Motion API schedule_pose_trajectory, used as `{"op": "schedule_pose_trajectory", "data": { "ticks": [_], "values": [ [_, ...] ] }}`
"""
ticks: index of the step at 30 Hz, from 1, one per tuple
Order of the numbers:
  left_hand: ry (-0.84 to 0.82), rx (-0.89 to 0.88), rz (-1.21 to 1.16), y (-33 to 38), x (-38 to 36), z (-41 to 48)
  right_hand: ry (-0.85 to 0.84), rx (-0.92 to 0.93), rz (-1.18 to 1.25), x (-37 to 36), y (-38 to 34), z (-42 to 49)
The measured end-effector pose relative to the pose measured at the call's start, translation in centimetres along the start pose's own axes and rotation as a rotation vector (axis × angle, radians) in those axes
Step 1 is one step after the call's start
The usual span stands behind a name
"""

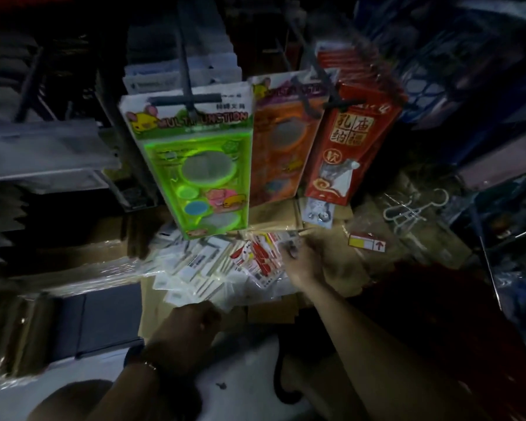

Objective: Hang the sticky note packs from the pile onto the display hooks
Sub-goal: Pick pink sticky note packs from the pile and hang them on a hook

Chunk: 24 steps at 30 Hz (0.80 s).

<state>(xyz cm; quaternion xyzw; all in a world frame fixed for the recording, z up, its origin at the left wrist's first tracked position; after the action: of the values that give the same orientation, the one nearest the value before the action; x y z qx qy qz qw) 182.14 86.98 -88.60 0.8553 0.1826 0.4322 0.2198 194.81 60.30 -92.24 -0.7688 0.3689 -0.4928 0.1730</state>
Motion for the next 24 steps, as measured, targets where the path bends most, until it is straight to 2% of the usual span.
{"op": "schedule_pose_trajectory", "data": {
  "ticks": [5, 10, 13, 19, 24],
  "values": [
    [-0.062, -0.024, -0.075, 2.0, -0.5, 0.8, 0.069, -0.150, 0.167, -0.2, -0.3, 0.6],
    [-0.166, -0.023, -0.057, 2.1, -0.8, 0.8, 0.124, -0.196, 0.236, -0.2, -0.3, 1.5],
    [-0.190, -0.026, 0.031, 1.7, -0.7, 0.8, 0.077, -0.206, 0.236, -0.4, -0.2, 1.8],
    [-0.166, -0.036, -0.011, 1.9, -0.7, 0.8, -0.020, -0.261, 0.368, -0.4, -0.4, 2.1],
    [-0.146, -0.028, -0.032, 1.8, -0.4, 0.8, -0.190, -0.410, 0.490, -1.7, -0.3, 2.2]
  ]
}}
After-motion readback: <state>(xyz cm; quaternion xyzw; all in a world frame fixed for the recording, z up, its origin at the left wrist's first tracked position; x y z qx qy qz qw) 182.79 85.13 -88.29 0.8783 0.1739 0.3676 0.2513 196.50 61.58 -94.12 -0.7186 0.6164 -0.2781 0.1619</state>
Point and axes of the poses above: each hand's wrist, its own z-axis towards the middle knuckle, its own x-axis out of the back of the hand, y = z × x, the point moved 4 cm from there along z, towards the middle knuckle, and after that the axes turned 10 degrees about -y, right-handed, at the moved point
